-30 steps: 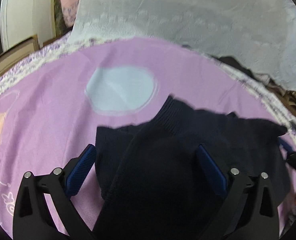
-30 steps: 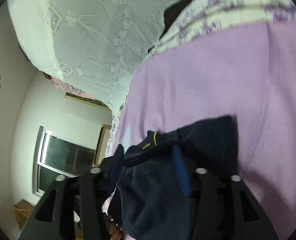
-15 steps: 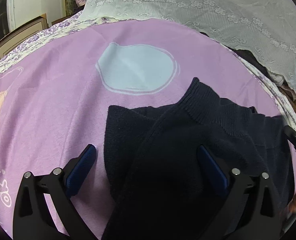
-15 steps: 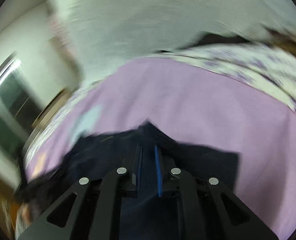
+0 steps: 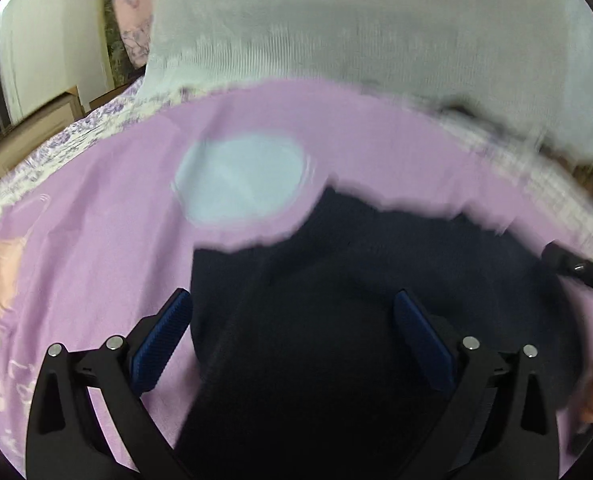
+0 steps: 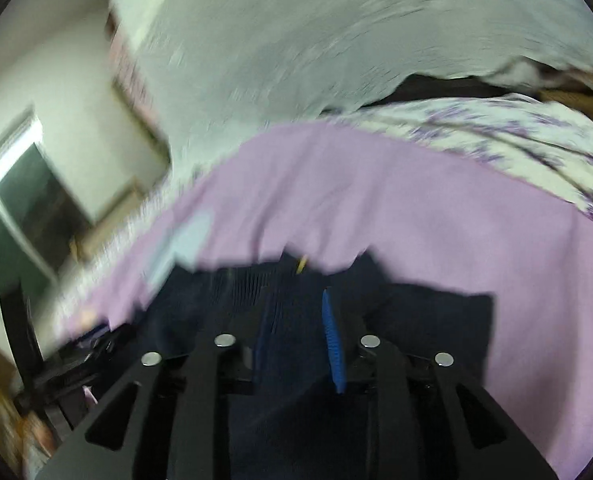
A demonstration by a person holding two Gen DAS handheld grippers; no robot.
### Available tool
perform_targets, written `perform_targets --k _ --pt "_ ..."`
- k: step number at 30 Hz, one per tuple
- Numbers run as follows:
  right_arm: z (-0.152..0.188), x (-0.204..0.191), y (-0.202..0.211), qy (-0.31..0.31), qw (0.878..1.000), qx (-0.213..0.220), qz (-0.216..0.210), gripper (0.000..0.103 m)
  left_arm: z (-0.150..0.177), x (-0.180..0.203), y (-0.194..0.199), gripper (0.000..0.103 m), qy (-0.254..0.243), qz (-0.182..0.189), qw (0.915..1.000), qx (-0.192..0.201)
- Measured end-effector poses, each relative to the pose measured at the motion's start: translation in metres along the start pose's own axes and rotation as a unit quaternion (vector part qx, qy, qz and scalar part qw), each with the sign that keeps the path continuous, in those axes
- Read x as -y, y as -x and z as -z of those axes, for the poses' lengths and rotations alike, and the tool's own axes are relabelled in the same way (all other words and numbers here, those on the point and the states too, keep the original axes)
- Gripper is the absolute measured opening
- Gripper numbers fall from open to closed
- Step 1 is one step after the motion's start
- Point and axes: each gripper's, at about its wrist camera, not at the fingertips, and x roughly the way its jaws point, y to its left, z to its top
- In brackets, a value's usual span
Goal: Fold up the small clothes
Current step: 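Carry the held hem over the collar and lower it with both tools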
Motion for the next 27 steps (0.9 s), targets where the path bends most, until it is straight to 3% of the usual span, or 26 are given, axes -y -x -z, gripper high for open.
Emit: perform_targets --k 1,7,11,13,15,17,18,22,25,27 --pt "0.006 -0.002 -0.01 0.012 1.0 -0.017 0.017 0.034 0.002 0.001 -0.008 0.099 -0.004 -0.003 0.9999 -0.014" --pt "0.023 -0.017 0.006 0.047 0.997 0.021 0.057 0.034 0.003 -0.012 -0.002 0.099 0.03 0.01 0.9995 -0.008" --pt "0.034 -0.033 0.038 0.057 0.996 0.068 0.027 0.035 0.01 -0.008 0.031 0.099 0.039 0.036 0.9982 0.029" --pt "0.044 -0.044 0.045 0.082 0.995 0.059 0.022 0.035 0.018 -0.001 0.044 0.099 0.035 0.06 0.997 0.033" --pt "0.061 -0.057 0.025 0.11 0.993 0.01 0.05 0.04 0.025 0.012 0.041 0.099 0.013 0.038 0.999 0.019" --pt "0.068 -0.063 0.023 0.123 0.99 0.006 0.065 0.041 0.034 0.028 0.026 0.099 -0.024 -0.007 0.9996 -0.009" --pt "0.068 -0.062 0.024 0.121 0.991 0.006 0.064 0.041 0.035 0.032 0.027 0.099 -0.029 -0.017 0.9994 -0.001" --pt "0.072 -0.053 0.032 0.1 0.994 0.022 0.046 0.041 0.036 0.03 0.031 0.099 -0.026 -0.017 0.9995 0.005" --pt "0.077 -0.049 0.051 0.084 0.993 0.063 0.051 0.041 0.042 0.025 0.043 0.099 -0.013 -0.012 0.9997 0.017" --pt "0.082 -0.044 0.058 0.071 0.994 0.07 0.053 0.05 0.05 0.024 0.053 0.099 -0.007 -0.002 0.9997 0.022"
